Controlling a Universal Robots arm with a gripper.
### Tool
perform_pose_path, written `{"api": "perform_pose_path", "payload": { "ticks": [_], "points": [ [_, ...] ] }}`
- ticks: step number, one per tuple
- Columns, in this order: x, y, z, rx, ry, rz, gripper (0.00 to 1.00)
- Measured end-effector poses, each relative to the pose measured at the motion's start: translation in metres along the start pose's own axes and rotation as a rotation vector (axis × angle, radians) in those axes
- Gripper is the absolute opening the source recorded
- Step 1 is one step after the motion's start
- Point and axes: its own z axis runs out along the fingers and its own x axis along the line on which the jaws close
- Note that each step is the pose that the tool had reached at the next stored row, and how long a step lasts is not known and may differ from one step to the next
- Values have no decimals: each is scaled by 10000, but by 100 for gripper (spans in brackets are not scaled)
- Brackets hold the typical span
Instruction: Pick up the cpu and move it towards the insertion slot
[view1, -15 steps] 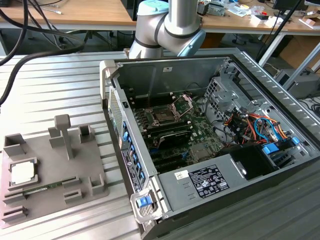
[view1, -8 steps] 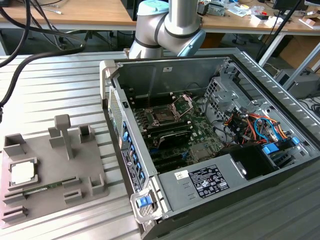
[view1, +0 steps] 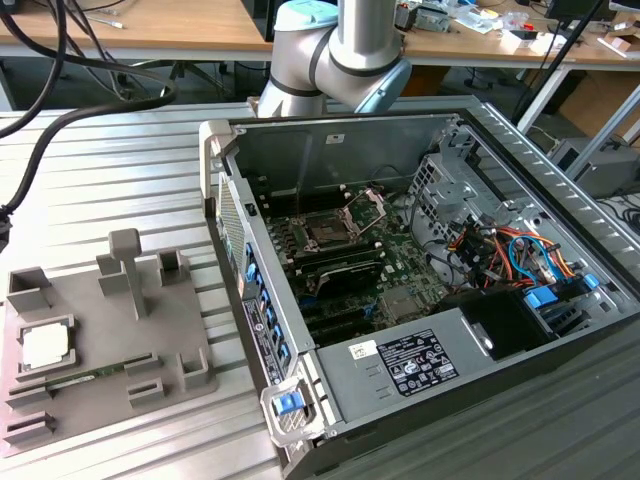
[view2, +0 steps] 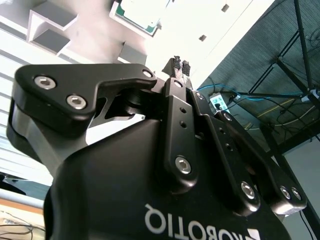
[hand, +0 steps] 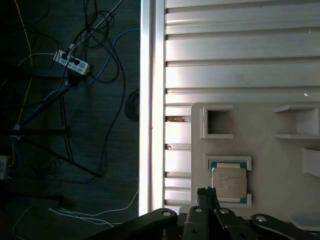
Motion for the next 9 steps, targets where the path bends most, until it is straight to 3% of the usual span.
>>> {"api": "perform_pose_path", "payload": {
  "ticks": [9],
  "points": [
    [-3, 0, 1, 0, 0, 0, 11]
  ]
}}
